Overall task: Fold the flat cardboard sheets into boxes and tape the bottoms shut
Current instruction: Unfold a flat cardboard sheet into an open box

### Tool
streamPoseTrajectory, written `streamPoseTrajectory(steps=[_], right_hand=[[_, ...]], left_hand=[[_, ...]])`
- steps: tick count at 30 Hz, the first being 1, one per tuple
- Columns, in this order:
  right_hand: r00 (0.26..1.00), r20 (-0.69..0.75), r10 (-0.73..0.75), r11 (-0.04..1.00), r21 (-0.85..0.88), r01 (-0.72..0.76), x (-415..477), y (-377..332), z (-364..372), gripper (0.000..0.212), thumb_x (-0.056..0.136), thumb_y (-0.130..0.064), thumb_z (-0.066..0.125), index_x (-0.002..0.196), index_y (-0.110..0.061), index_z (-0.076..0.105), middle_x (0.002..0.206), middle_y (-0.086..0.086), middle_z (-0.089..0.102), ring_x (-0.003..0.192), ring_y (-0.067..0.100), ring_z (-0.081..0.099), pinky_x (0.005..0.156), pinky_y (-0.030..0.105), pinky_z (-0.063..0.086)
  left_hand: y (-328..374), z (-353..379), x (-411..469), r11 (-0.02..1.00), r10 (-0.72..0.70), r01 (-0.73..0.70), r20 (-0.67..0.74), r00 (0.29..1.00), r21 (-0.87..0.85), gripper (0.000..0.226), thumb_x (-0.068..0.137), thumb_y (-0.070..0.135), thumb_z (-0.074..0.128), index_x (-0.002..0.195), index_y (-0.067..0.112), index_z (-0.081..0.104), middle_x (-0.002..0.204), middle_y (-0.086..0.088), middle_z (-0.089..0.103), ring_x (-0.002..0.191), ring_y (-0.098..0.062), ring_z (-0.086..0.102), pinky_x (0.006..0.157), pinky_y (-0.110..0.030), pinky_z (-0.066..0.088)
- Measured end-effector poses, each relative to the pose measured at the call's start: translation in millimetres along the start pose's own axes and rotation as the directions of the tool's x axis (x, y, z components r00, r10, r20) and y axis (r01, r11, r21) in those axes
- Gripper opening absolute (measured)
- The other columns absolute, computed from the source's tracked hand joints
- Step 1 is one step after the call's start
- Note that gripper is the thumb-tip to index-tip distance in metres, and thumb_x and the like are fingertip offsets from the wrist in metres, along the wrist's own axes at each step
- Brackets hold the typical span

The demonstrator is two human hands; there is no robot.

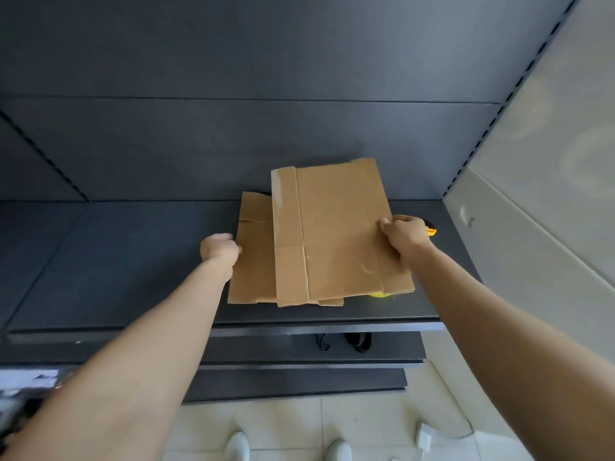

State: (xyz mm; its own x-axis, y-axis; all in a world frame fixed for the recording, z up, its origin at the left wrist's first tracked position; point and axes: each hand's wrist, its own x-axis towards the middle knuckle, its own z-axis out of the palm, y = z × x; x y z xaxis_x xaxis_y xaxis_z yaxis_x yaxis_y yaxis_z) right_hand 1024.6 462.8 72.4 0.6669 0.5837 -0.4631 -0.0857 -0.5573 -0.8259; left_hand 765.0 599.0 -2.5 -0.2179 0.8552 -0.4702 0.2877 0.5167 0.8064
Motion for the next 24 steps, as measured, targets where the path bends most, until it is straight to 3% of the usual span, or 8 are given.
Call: streamPoseTrajectory(steps=[3, 6, 12, 14, 17, 20, 24], right_hand=[[1.000, 0.025, -0.007, 1.000, -0.005, 0.008, 4.4, -3.7, -5.1, 0.036, 0.094, -0.024, 0.055, 0.127, -0.010, 0.057, 0.103, 0.009, 0.065, 0.091, 0.027, 0.063, 0.083, 0.042, 0.054], [0.998, 0.057, -0.030, 0.999, -0.009, 0.031, 6.5, -5.6, -1.4, 0.028, 0.095, -0.022, 0.054, 0.118, -0.011, 0.061, 0.084, 0.002, 0.062, 0.072, 0.019, 0.060, 0.058, 0.028, 0.048], [0.995, 0.090, -0.044, 0.999, -0.020, 0.046, 4.3, -4.2, 25.5, 0.014, 0.095, -0.022, 0.054, 0.104, -0.015, 0.062, 0.078, -0.001, 0.060, 0.066, 0.015, 0.057, 0.049, 0.023, 0.041], [0.994, 0.097, -0.044, 0.999, -0.021, 0.046, 2.9, -4.9, 36.1, 0.012, 0.095, -0.022, 0.055, 0.103, -0.016, 0.061, 0.078, -0.001, 0.060, 0.066, 0.015, 0.057, 0.051, 0.025, 0.042], [0.995, 0.096, -0.037, 0.999, -0.036, 0.040, 1.7, -8.0, 51.2, 0.016, 0.095, -0.022, 0.055, 0.108, -0.015, 0.061, 0.081, 0.000, 0.061, 0.071, 0.018, 0.059, 0.067, 0.033, 0.050], [0.996, 0.082, -0.018, 0.998, -0.054, 0.023, 0.8, -12.5, 65.8, 0.031, 0.094, -0.023, 0.056, 0.122, -0.009, 0.059, 0.100, 0.008, 0.064, 0.085, 0.026, 0.061, 0.084, 0.040, 0.052], [0.998, 0.059, -0.010, 0.998, -0.055, 0.013, -1.2, -19.1, 83.4, 0.036, 0.094, -0.024, 0.057, 0.126, -0.010, 0.056, 0.113, 0.012, 0.063, 0.095, 0.029, 0.061, 0.087, 0.043, 0.052]], left_hand=[[0.2, -2.6, -3.2, 0.998, -0.001, -0.004, -0.079, 0.997, -0.061, 0.043, 0.089, -0.011, 0.049, 0.126, 0.008, 0.059, 0.120, -0.014, 0.063, 0.092, -0.020, 0.058, 0.085, -0.027, 0.046], [-1.5, -8.7, -4.4, 0.998, 0.004, -0.012, -0.141, 0.990, -0.057, 0.044, 0.089, -0.013, 0.045, 0.125, 0.008, 0.060, 0.124, -0.014, 0.061, 0.100, -0.022, 0.058, 0.080, -0.023, 0.042], [-9.0, -26.3, 5.6, 0.998, -0.006, -0.004, -0.194, 0.981, -0.055, 0.044, 0.089, -0.014, 0.041, 0.121, 0.008, 0.063, 0.124, -0.014, 0.061, 0.110, -0.028, 0.059, 0.082, -0.026, 0.042], [-10.3, -32.5, 12.1, 0.999, -0.010, -0.001, -0.198, 0.980, -0.053, 0.044, 0.088, -0.014, 0.041, 0.119, 0.008, 0.064, 0.124, -0.014, 0.061, 0.109, -0.028, 0.059, 0.081, -0.027, 0.042], [-10.0, -43.1, 23.4, 0.998, -0.022, 0.009, -0.210, 0.978, -0.062, 0.045, 0.088, -0.013, 0.039, 0.117, 0.009, 0.064, 0.121, -0.014, 0.062, 0.107, -0.029, 0.059, 0.084, -0.030, 0.045], [-6.8, -56.5, 36.2, 0.999, -0.011, -0.001, -0.220, 0.976, -0.051, 0.045, 0.088, -0.012, 0.035, 0.117, 0.009, 0.063, 0.121, -0.015, 0.062, 0.107, -0.030, 0.060, 0.086, -0.032, 0.048], [7.6, -74.3, 48.5, 0.997, 0.072, -0.066, -0.232, 0.970, 0.035, 0.043, 0.088, -0.012, 0.038, 0.121, 0.006, 0.059, 0.126, -0.014, 0.059, 0.110, -0.029, 0.058, 0.085, -0.029, 0.046]])
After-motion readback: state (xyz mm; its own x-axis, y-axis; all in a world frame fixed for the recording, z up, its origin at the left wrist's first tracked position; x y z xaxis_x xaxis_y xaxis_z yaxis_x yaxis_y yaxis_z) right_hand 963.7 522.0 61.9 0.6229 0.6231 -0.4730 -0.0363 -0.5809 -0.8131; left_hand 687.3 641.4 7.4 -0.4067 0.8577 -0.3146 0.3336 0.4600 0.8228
